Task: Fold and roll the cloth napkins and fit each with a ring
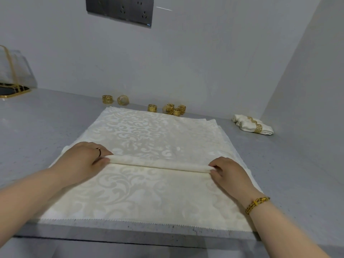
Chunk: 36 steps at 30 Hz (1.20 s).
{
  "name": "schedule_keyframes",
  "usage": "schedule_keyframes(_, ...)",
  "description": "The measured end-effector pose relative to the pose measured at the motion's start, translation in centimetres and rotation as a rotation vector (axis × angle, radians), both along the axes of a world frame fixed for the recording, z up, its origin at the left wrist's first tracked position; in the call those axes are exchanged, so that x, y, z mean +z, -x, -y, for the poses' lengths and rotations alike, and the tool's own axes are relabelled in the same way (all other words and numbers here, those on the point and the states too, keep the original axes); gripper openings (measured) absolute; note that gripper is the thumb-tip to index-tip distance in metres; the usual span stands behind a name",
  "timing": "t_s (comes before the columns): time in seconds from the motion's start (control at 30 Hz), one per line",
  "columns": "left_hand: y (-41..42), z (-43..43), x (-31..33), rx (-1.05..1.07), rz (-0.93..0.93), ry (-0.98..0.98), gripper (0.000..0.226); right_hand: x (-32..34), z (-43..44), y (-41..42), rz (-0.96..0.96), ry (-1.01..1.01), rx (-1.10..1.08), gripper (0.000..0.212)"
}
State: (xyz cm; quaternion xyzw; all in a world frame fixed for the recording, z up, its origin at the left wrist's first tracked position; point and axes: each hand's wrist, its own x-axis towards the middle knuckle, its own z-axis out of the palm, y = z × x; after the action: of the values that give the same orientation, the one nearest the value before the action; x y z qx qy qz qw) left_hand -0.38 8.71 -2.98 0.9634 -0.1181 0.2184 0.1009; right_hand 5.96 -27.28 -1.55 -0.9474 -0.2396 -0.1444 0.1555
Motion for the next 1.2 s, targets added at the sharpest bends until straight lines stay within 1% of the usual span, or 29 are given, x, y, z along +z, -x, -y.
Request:
schedule_keyframes(0.07, 0.8, -0.1, 0.3, -0.034, 0.026, -0.079, 0.041, 0.2, 0.5, 0.7, -0.012, -0.006, 0.012, 0.018)
schedule_keyframes(0.13, 1.8, -0.7, -0.1, -0.065, -0.011, -0.078, 0.037, 0.2, 1.2, 1.7, -0.051, -0.022, 0.038, 0.018)
schedule_keyframes(0.2, 2.7, -1.2, -0.4, -0.105, -0.106, 0.016, 0.033, 0.0, 1.8, 2.5, -0.097, -0.038, 0.049, 0.017)
schedule_keyframes(0.23, 2.7, -1.5, -0.8, -0.111, -0.123, 0.072, 0.030, 0.0, 2.1, 2.8, -0.117, -0.049, 0.044, 0.017)
schedule_keyframes(0.37, 2.5, -0.8, -0.1, -0.059, -0.275, 0.252, 0.011, 0.1, 1.9, 2.8, -0.175, -0.087, -0.006, 0.020)
schedule_keyframes(0.43, 2.0, -0.6, 0.0, -0.025, -0.276, 0.321, 0.028, 0.5, 1.4, 2.2, -0.205, -0.116, -0.035, 0.022)
schedule_keyframes(0.5, 1.3, -0.6, -0.2, 0.034, -0.297, 0.376, 0.026, 0.8, 0.9, 1.5, -0.240, -0.123, -0.065, 0.021)
schedule_keyframes(0.57, 1.0, 0.0, 0.1, 0.099, -0.299, 0.331, 0.021, 0.7, 0.4, 0.7, -0.251, -0.107, -0.095, 0.018)
schedule_keyframes(0.67, 0.3, 0.5, 0.4, 0.157, -0.196, 0.187, 0.035, 0.6, -0.3, -0.2, -0.234, -0.029, -0.147, 0.006)
schedule_keyframes(0.73, 0.3, 1.0, 0.5, 0.128, -0.102, 0.117, 0.030, 0.6, -0.8, -0.5, -0.190, 0.005, -0.134, 0.010)
schedule_keyframes(0.8, 0.4, 1.3, 0.0, 0.020, 0.020, 0.015, 0.019, 0.5, -1.0, -0.3, -0.127, 0.019, -0.097, 0.015)
schedule_keyframes(0.83, 0.7, 1.5, -0.1, -0.020, 0.062, -0.032, 0.017, 0.4, -1.0, -0.1, -0.105, 0.025, -0.076, 0.017)
schedule_keyframes(0.87, 1.1, 1.8, -0.1, -0.035, 0.060, -0.058, 0.021, 0.2, -0.7, 0.2, -0.094, 0.033, -0.052, 0.019)
schedule_keyframes(0.93, 1.6, 1.8, -0.4, -0.032, 0.037, -0.077, 0.037, 0.0, 0.1, 0.9, -0.118, 0.050, 0.020, 0.022)
schedule_keyframes(1.0, 1.6, 1.8, -0.7, -0.025, 0.030, -0.097, 0.043, -0.1, 0.6, 1.2, -0.157, 0.063, 0.077, 0.029)
schedule_keyframes(1.03, 1.6, 1.9, -0.8, -0.007, -0.005, -0.076, 0.038, -0.2, 0.8, 1.1, -0.158, 0.077, 0.080, 0.031)
schedule_keyframes(1.1, 1.1, 2.2, -0.6, 0.039, -0.046, 0.041, 0.021, -0.5, 0.8, 0.7, -0.112, 0.090, 0.037, 0.028)
schedule_keyframes(1.13, 0.8, 2.3, -0.7, 0.043, -0.005, 0.060, 0.019, -0.5, 0.5, 0.7, -0.072, 0.092, 0.018, 0.025)
schedule_keyframes(1.2, 0.6, 2.0, -0.6, 0.001, 0.048, -0.008, 0.017, -0.8, 0.1, 0.7, 0.037, 0.115, 0.040, 0.019)
